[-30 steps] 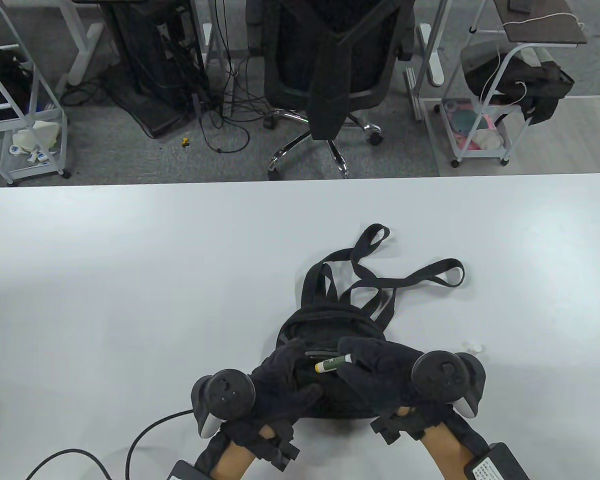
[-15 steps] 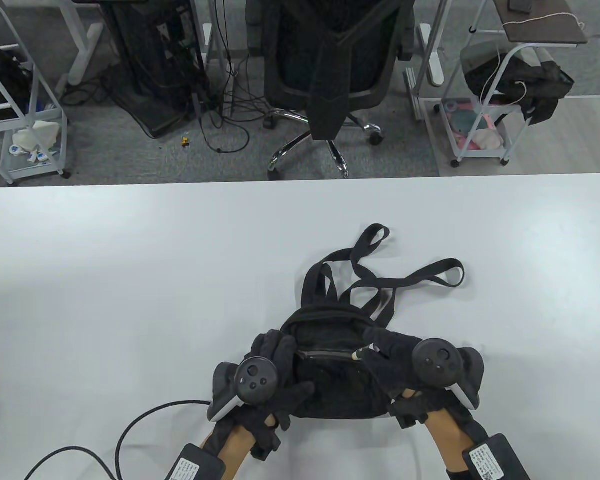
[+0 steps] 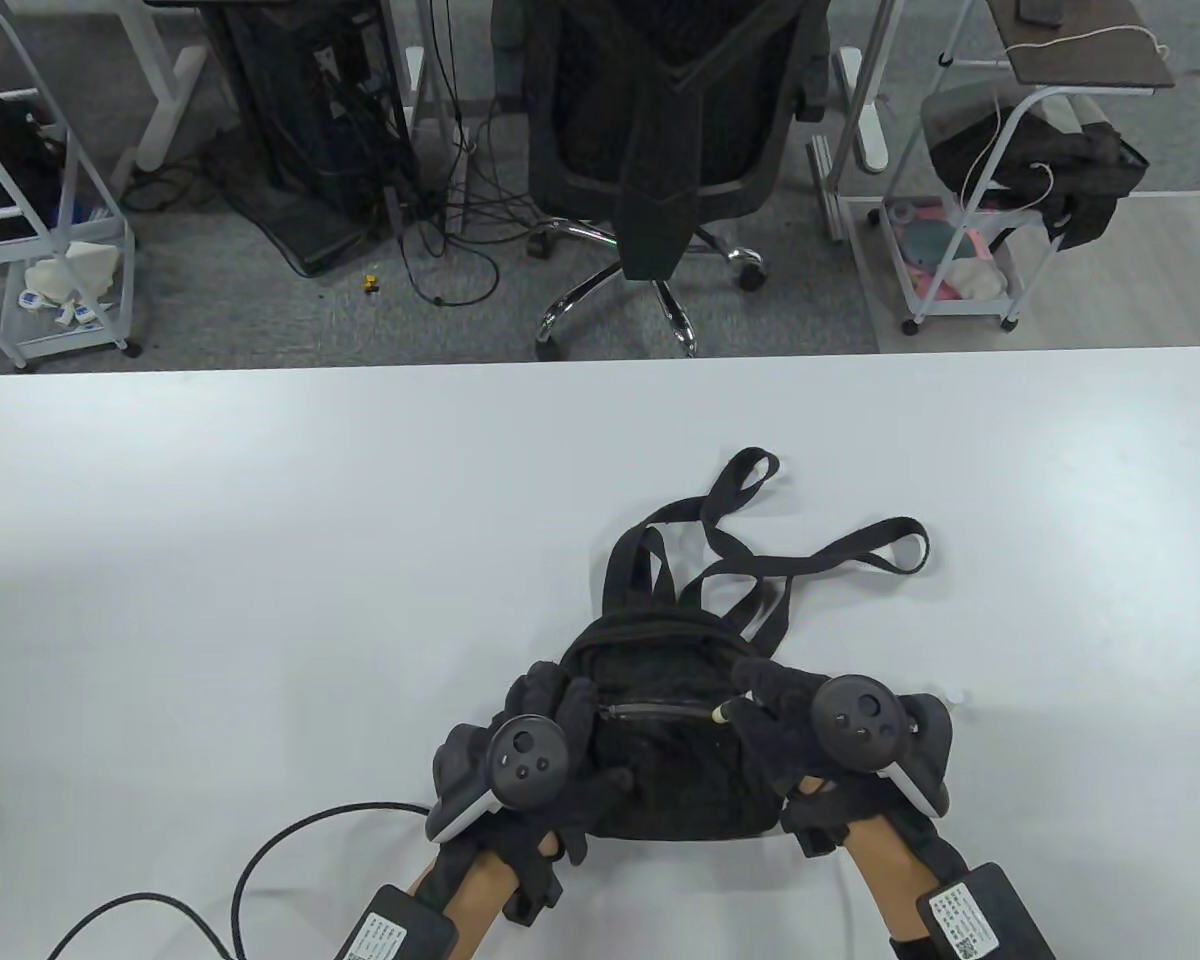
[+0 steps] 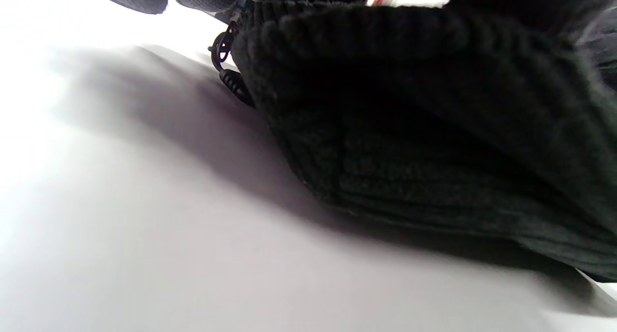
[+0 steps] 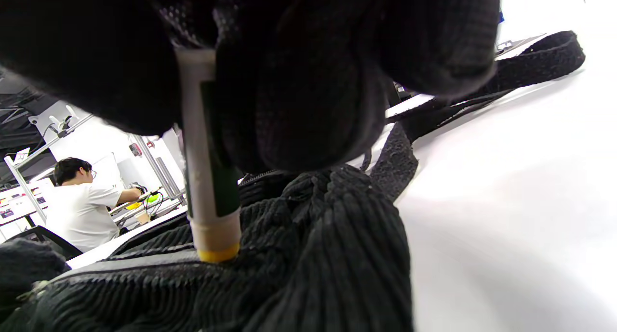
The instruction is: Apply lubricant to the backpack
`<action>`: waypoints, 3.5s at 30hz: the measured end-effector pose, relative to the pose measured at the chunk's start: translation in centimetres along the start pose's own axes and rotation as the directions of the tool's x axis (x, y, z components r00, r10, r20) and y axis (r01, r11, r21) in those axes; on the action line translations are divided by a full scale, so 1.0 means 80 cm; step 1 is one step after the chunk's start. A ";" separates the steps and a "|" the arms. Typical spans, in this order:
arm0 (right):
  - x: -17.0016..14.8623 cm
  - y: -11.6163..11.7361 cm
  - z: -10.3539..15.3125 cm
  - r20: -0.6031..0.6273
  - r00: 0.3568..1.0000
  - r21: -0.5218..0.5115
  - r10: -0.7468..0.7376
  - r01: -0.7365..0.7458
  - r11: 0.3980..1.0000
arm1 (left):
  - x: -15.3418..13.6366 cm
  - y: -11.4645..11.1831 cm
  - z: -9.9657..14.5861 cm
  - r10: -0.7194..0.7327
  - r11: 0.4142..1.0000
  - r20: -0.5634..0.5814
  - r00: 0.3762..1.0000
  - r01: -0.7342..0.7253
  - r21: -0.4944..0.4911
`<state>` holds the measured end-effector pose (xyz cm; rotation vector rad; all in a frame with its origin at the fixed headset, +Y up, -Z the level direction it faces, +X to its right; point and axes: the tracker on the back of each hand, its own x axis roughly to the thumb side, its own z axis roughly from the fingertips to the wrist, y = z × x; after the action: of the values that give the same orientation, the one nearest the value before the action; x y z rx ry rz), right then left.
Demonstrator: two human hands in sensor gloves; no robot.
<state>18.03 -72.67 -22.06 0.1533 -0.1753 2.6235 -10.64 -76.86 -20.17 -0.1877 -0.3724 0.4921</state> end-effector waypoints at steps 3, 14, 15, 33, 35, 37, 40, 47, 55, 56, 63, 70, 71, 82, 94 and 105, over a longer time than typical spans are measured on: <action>0.001 0.002 0.000 -0.001 1.000 0.004 0.002 -0.002 1.000 | 0.001 0.000 -0.001 -0.001 1.000 -0.001 1.000 0.001 -0.006; 0.000 0.003 0.003 -0.005 1.000 -0.001 0.014 -0.014 1.000 | 0.003 -0.002 -0.002 -0.010 1.000 0.005 1.000 0.010 -0.016; -0.001 0.003 0.003 -0.009 1.000 -0.003 0.001 -0.001 1.000 | 0.004 -0.003 -0.002 -0.012 1.000 0.008 1.000 0.012 -0.017; 0.010 0.009 0.000 0.002 0.999 0.007 -0.047 0.047 0.999 | 0.002 -0.002 -0.002 0.006 1.000 0.010 1.000 -0.006 -0.011; 0.009 0.006 0.002 0.006 1.000 -0.002 -0.021 0.021 1.000 | 0.002 -0.002 -0.002 0.010 1.000 0.009 1.000 -0.010 -0.013; 0.003 0.002 0.005 0.000 1.000 -0.003 0.015 -0.015 1.000 | 0.002 -0.002 -0.002 0.011 1.000 0.008 1.000 -0.011 -0.014; -0.003 0.001 0.005 -0.017 1.000 0.002 -0.004 0.004 1.000 | 0.001 -0.001 -0.002 0.018 1.000 0.012 1.000 -0.018 -0.002; 0.012 0.007 -0.002 0.003 1.000 0.011 -0.025 0.025 1.000 | -0.003 0.003 -0.003 0.051 0.999 0.008 0.999 -0.051 0.018; 0.003 0.002 0.000 -0.020 1.000 0.012 -0.021 0.021 1.000 | -0.001 0.002 -0.003 0.038 0.999 0.013 0.999 -0.038 0.015; 0.007 0.003 -0.003 -0.014 0.999 0.017 -0.029 0.029 0.999 | -0.001 0.003 -0.002 0.039 0.999 0.016 0.999 -0.039 0.022; 0.010 0.004 0.000 -0.008 1.000 0.018 0.013 -0.013 1.000 | -0.002 0.004 -0.001 0.054 0.998 0.022 0.998 -0.055 0.039; 0.010 0.006 -0.003 -0.024 1.000 0.022 -0.004 0.005 1.000 | -0.001 0.004 -0.001 0.045 0.998 0.026 0.999 -0.046 0.042; 0.012 0.007 -0.003 -0.021 1.000 0.021 -0.005 0.006 1.000 | -0.001 0.004 -0.001 0.047 0.998 0.026 0.999 -0.048 0.042; 0.003 0.004 0.001 -0.045 0.999 0.030 0.029 -0.028 0.999 | -0.002 0.005 -0.002 0.044 0.997 0.024 0.999 -0.045 0.057; -0.002 -0.001 0.001 -0.052 0.998 0.042 0.031 -0.029 0.999 | -0.004 0.006 -0.004 0.048 0.998 0.020 0.999 -0.049 0.046; 0.006 0.005 -0.001 -0.035 0.999 0.054 0.012 -0.010 0.998 | -0.005 0.006 -0.004 0.055 0.997 0.019 0.998 -0.056 0.045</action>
<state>17.38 -72.78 -22.09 0.1241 -0.0935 2.6411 -11.07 -76.65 -20.71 -0.1498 -0.3738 0.5572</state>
